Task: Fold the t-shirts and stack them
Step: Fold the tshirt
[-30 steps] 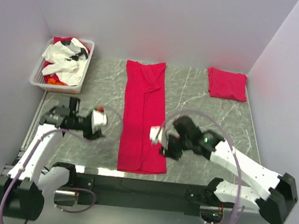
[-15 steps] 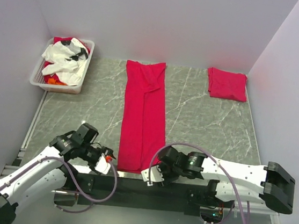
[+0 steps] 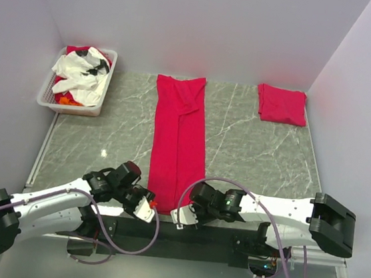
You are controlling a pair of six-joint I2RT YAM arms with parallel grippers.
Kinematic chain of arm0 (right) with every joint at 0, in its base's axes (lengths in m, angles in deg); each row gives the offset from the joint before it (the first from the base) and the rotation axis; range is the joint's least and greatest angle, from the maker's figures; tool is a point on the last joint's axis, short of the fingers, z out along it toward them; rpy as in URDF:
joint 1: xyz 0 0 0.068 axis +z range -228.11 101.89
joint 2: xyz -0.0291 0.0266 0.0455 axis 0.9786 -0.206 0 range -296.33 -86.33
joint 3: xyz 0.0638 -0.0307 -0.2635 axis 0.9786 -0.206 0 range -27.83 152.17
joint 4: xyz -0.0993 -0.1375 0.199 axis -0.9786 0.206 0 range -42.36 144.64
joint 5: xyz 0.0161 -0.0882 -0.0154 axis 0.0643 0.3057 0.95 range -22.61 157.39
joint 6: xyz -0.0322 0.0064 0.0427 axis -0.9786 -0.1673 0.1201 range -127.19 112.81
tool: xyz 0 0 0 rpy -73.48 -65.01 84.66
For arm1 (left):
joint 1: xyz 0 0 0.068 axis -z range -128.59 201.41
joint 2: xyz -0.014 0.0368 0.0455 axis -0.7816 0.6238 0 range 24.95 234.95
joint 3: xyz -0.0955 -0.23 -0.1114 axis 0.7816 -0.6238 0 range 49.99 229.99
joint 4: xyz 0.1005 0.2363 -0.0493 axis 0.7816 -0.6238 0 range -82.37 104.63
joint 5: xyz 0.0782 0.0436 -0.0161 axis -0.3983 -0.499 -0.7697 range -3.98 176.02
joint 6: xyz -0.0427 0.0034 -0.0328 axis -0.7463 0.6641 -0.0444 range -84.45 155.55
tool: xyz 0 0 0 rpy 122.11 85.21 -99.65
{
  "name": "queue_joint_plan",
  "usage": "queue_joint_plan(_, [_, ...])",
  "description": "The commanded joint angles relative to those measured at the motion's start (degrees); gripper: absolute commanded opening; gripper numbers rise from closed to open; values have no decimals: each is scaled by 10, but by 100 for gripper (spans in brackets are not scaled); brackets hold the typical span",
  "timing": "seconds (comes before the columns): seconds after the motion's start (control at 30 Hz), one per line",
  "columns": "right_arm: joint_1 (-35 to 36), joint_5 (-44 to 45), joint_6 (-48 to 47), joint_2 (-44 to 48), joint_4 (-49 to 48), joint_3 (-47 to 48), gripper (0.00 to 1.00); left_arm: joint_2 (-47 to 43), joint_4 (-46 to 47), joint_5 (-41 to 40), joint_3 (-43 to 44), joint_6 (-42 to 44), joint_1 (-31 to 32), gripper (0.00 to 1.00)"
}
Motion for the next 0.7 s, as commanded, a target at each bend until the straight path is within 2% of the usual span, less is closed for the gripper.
queue_joint_plan(0.0, [4, 18, 17, -25, -16, -11, 33, 12, 58, -36, -9, -27, 24, 55])
queue_joint_plan(0.2, [3, 36, 38, -34, -25, -10, 9, 47, 90, -77, -21, -33, 60, 47])
queue_joint_plan(0.23, [4, 39, 43, -36, -25, -8, 5, 54, 93, -88, -22, -36, 62, 42])
queue_joint_plan(0.3, [4, 42, 48, -35, -26, -6, 2, 67, 102, -99, -19, -42, 64, 33])
queue_joint_plan(0.33, [4, 43, 58, -34, -26, -5, 0, 68, 101, -101, -18, -43, 64, 24])
queue_joint_plan(0.43, [4, 43, 77, -15, -18, 1, 0, 42, 83, -93, -17, -37, 64, 11])
queue_joint_plan(0.57, [10, 34, 97, 26, 8, 13, 0, -10, 46, -73, -8, -29, 64, 5])
queue_joint_plan(0.67, [25, 22, 116, 40, 36, 34, 0, -43, -6, -28, 16, -20, 64, 1])
